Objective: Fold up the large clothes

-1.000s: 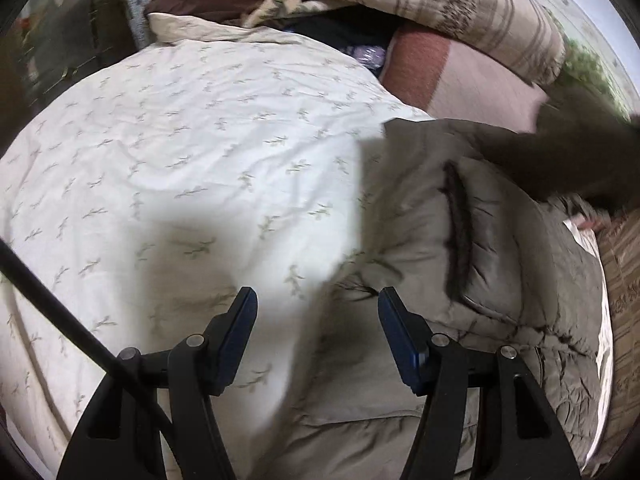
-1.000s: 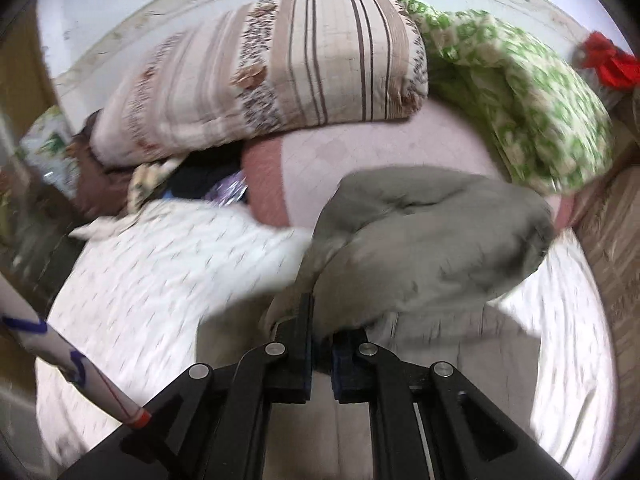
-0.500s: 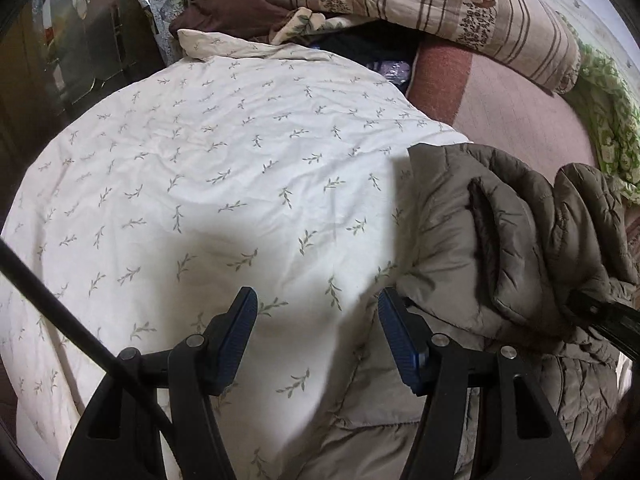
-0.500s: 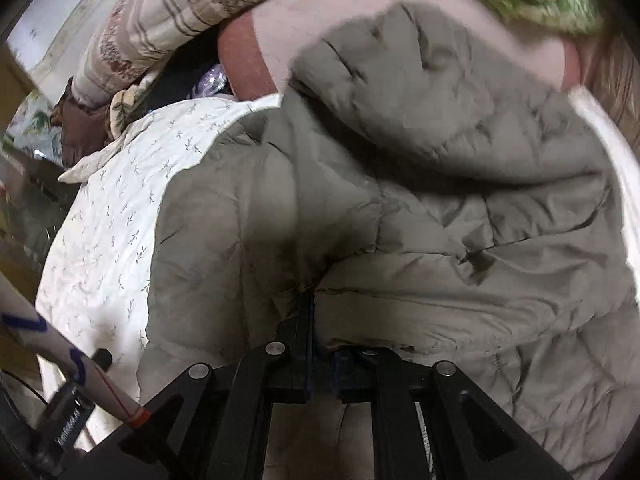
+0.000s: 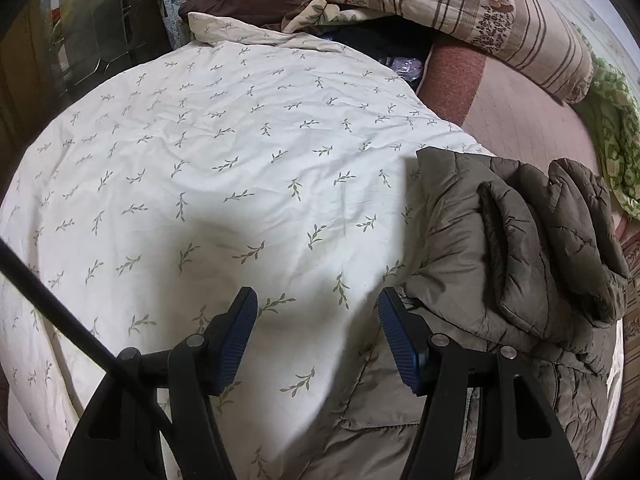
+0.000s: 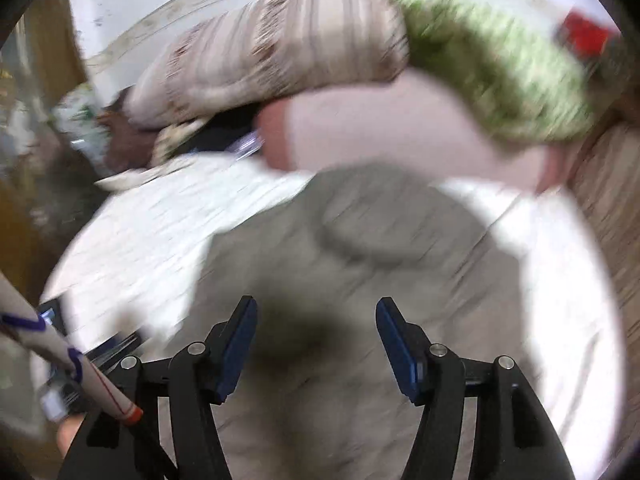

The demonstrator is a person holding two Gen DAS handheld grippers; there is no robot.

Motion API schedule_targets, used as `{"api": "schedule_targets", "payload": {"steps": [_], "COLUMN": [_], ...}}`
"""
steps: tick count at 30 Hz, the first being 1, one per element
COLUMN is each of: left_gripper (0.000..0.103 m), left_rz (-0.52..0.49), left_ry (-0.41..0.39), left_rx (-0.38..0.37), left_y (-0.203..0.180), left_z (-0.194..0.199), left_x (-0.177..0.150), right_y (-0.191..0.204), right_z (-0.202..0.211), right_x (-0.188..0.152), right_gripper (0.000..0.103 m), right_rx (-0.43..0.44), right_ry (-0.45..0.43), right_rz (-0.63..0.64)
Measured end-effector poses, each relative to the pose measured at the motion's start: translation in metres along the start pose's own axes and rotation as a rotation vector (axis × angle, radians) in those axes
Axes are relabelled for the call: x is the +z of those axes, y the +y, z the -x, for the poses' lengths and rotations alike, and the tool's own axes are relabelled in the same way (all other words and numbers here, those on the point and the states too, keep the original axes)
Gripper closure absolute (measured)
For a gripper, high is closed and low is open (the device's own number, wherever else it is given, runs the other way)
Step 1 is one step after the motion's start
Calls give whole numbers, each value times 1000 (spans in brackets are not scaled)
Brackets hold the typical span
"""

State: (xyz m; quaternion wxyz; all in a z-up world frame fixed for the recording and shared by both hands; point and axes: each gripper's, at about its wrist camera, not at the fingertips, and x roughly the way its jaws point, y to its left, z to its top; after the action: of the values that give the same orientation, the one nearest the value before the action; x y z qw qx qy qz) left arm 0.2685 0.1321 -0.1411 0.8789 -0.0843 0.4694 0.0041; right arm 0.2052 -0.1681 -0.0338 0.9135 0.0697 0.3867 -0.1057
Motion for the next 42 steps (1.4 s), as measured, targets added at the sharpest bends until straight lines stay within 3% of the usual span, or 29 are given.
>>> {"api": "schedule_targets", "payload": {"steps": [2,4,7,12,16,20,22,26,30,33,37,42], "left_gripper": [41,41,41,41,41,41,41,41,41,41,41,41], "left_rz": [0,-3,1,10,3,-21,-35,-103,-165,-197,-264,-343], "left_ry": [1,-7,-10,20,32,12,5,-53,-68,-71,-116,-29], "left_rx": [2,6,4,-27,-56,-59,-74,-88,-107,-176,-149,-170], "left_y": [0,0,1,1,-4,-14,-20,-36,-52,-69,-116,-178], "left_z": [1,2,4,3,4,10,14,27,37,50,55,6], "left_x": [0,0,2,2,0,0,-1,-6,-14,-13,0,16], "right_y": [-11,-23,-21,-1,19,13,8,-11,-31,-51,-76,-86], "right_z": [-32,-65,-108,-141,-136,-134,-118,-62,-32,-34,-49,-82], "right_x": [15,21,14,-41,-70,-61,-51,-42,-38,-31,-25,-33], "right_gripper": [37,45,45,44,44,44,44,44,44,44,44,44], "right_rx": [-70,-79,-101,42,5,9,44,81,-35,-96,-67,-56], "right_ry": [29,89,153,307,254,288,273,151,70,69,94,140], "right_rz": [-40,-111,-158,-191,-59,-70,-87,-83,-5,4,-53,-55]}}
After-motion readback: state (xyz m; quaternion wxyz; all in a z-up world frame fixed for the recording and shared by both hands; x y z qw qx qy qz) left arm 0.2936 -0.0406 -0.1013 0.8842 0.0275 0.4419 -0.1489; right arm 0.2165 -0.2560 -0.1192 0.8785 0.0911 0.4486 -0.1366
